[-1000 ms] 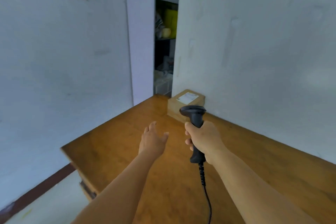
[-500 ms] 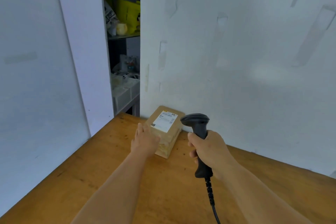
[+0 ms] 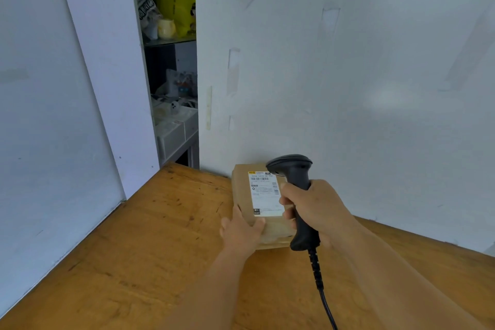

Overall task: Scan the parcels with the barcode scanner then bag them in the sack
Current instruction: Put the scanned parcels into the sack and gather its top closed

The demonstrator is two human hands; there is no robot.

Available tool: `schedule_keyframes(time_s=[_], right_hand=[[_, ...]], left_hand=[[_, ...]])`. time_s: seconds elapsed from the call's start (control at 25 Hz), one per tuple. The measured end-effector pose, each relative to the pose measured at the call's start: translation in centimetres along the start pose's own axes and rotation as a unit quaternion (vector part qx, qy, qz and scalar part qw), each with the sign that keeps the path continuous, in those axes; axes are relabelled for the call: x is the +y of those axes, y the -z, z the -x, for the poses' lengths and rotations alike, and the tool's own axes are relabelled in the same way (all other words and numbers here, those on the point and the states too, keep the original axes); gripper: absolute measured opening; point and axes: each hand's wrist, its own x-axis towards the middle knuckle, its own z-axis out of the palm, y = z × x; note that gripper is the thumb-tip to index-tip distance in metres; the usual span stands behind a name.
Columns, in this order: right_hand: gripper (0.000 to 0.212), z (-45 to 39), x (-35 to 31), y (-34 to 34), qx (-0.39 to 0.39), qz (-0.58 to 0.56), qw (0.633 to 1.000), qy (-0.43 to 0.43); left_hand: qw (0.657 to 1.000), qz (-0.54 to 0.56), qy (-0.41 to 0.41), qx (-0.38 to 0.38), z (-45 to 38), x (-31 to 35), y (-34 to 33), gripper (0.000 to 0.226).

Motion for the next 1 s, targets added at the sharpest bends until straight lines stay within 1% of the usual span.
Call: schedule_keyframes(time_s=[0.08, 0.24, 0.4, 0.6, 0.76, 0.88, 0.92, 1.0], right_hand=[[0.018, 0.6, -0.4, 0.3, -0.006, -0.011, 1.0, -0.007], [0.021, 2.0, -0.4, 0.8, -0.016, 0.009, 1.0, -0.007], [0.016, 2.9, -0.7, 1.4, -0.022, 0.01, 1.0, 0.001], [0.015, 3.7, -0.9, 1.8, -0.023, 0.03, 0.999, 0.012], [0.018, 3.6, 0.7, 2.3, -0.008, 0.04, 0.999, 0.016], [0.018, 2.5, 4.1, 2.3, 0.014, 0.076, 0.997, -0.023], [0.023, 2.0, 5.8, 2.1, 0.023, 0.105, 0.993, -0.044], [0.05, 1.3, 10.0, 1.9, 0.036, 0.158, 0.982, -0.092]], left_hand=[[1.0, 0.007, -0.007, 0.0, 1.3, -0.3, -0.4, 0.08], [1.0, 0.01, -0.006, 0.009, 2.5, 0.0, -0.1, 0.082], [1.0, 0.012, -0.001, 0.006, 3.5, 0.2, 0.0, 0.082], [1.0, 0.019, 0.003, 0.006, 3.9, 0.3, 0.1, 0.081], [1.0, 0.012, 0.005, 0.009, 3.9, 0.3, 0.2, 0.08], [1.0, 0.012, 0.008, 0.014, 4.1, 0.6, 0.1, 0.078], [1.0, 0.015, 0.012, 0.014, 4.2, 0.7, 0.0, 0.077], [1.0, 0.016, 0.019, 0.015, 4.2, 0.6, -0.1, 0.076]])
